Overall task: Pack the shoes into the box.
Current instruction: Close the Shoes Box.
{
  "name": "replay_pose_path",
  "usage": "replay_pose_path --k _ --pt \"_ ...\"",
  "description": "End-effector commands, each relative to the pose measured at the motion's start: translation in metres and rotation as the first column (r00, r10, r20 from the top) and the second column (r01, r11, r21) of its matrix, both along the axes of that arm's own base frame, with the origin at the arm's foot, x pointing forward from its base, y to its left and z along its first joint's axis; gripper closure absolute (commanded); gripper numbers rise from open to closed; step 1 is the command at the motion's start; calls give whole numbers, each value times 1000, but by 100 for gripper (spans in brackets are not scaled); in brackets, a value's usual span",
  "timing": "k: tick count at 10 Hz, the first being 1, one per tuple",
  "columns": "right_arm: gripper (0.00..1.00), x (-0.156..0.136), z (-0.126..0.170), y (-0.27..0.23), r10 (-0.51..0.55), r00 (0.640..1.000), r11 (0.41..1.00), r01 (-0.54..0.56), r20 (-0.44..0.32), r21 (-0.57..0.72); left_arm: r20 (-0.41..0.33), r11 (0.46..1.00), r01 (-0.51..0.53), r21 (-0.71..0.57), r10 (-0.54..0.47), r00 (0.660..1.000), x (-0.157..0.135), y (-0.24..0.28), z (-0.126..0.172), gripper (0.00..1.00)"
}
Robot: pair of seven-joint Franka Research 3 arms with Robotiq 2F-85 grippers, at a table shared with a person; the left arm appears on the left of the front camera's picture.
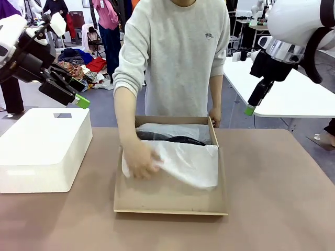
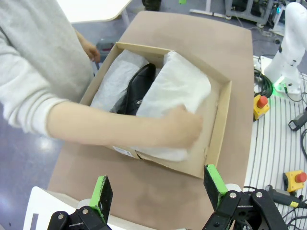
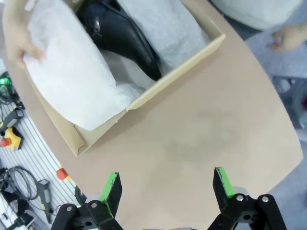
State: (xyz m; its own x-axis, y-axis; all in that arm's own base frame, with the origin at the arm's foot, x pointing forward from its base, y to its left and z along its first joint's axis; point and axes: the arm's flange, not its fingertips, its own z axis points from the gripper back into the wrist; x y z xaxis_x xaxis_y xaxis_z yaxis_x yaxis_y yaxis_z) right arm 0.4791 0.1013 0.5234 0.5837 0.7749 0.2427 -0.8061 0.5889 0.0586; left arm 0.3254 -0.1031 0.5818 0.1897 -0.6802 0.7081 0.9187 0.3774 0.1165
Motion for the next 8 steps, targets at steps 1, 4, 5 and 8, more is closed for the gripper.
replay_pose_path --k 1,4,5,8 --pt "0 -10 -8 -19 146 987 980 -153 63 125 6 1000 19 -11 -19 1000 1 1 0 0" --pt "4 -17 -13 -38 280 937 920 -324 210 222 6 1000 19 -11 -19 1000 1 1 0 0" --pt "22 -18 -16 -41 276 936 921 -323 218 220 6 1000 19 -11 -19 1000 1 1 0 0" --pt "79 -20 -30 -55 272 932 914 -328 240 237 6 1000 19 -11 -19 1000 1 1 0 0"
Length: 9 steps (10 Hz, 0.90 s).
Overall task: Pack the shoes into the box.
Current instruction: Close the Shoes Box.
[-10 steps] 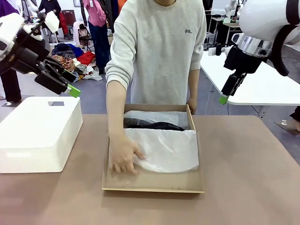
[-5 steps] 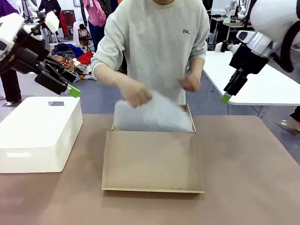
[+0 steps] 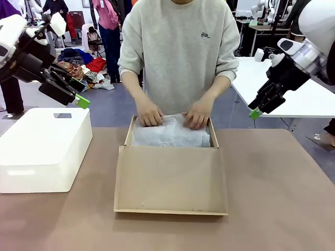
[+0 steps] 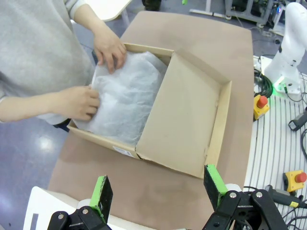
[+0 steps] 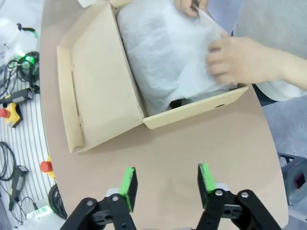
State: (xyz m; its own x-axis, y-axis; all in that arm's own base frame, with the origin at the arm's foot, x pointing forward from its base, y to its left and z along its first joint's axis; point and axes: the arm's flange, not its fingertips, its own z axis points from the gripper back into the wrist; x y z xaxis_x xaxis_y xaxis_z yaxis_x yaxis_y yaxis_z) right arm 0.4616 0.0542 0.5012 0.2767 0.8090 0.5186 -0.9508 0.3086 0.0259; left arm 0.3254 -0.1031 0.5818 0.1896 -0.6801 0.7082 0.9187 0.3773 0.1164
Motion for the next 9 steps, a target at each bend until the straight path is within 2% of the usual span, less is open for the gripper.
replay_pose_path --k 1,4,9 --pt "99 -2 -12 -13 4 999 1000 -5 32 30 6 1000 19 -11 -19 1000 1 1 0 0" --pt "100 1 -28 -25 7 1000 998 -8 2 58 6 1000 19 -11 -19 1000 1 1 0 0" --pt "100 3 -58 -29 22 1000 993 -21 -6 119 6 1000 19 -11 -19 1000 1 1 0 0"
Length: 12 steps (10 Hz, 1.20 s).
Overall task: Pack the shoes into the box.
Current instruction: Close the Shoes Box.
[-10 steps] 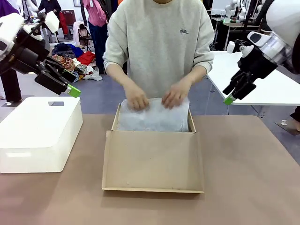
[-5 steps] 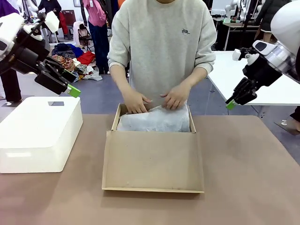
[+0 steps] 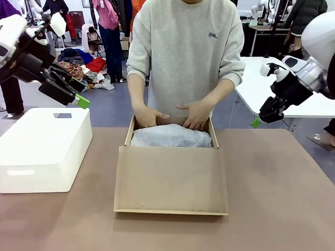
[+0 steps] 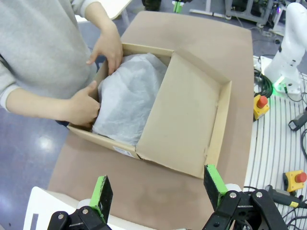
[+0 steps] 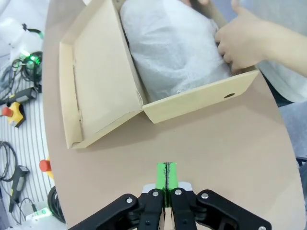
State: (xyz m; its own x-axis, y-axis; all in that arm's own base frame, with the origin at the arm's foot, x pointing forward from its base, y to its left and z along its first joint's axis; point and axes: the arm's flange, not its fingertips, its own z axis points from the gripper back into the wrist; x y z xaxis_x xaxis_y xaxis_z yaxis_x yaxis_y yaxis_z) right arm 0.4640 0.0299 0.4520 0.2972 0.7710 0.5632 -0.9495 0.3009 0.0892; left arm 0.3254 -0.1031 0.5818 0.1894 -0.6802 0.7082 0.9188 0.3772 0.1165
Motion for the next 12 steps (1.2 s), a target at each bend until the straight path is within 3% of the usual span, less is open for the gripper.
replay_pose_path --k 1,4,6,7,12 --pt "100 1 -14 -4 17 999 998 -20 44 66 6 1000 19 -11 -19 1000 1 1 0 0" --pt "100 -2 -28 -3 31 1000 998 -31 1 60 6 1000 19 -11 -19 1000 1 1 0 0" --pt "100 -2 -10 1 -40 998 999 39 -46 -27 6 1000 19 -11 -19 1000 1 1 0 0" --pt "100 0 -25 0 16 1000 999 -15 -23 36 6 1000 19 -11 -19 1000 1 1 0 0" --pt "100 0 -23 0 7 999 1000 -6 -33 23 6 1000 19 -11 -19 1000 1 1 0 0"
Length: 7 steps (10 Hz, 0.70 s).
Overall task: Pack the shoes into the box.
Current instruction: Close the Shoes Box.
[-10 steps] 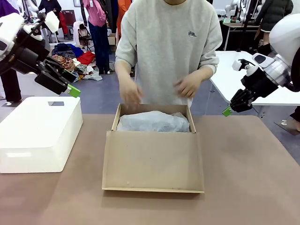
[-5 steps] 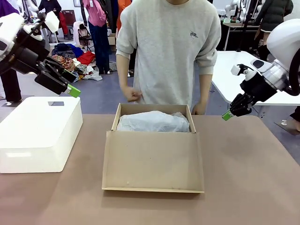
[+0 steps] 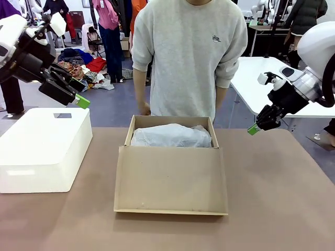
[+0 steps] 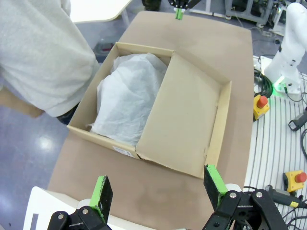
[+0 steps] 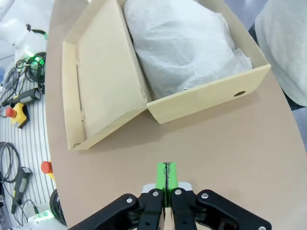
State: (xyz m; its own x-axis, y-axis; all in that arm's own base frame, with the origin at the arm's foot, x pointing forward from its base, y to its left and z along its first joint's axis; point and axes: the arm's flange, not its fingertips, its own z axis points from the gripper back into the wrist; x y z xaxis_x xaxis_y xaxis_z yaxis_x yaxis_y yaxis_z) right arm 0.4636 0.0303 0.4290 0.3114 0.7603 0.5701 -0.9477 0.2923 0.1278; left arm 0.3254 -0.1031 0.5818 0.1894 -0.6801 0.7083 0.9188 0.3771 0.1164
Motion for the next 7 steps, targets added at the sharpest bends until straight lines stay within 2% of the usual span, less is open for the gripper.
replay_pose_path --k 1,4,7 --pt "100 0 -9 1 81 997 996 -81 16 26 6 1000 19 -11 -19 1000 1 1 0 0" --pt "100 -9 -34 0 259 965 960 -262 43 97 6 1000 19 -11 -19 1000 1 1 0 0" --pt "100 -13 -59 6 284 957 948 -290 64 133 6 1000 19 -11 -19 1000 1 1 0 0"
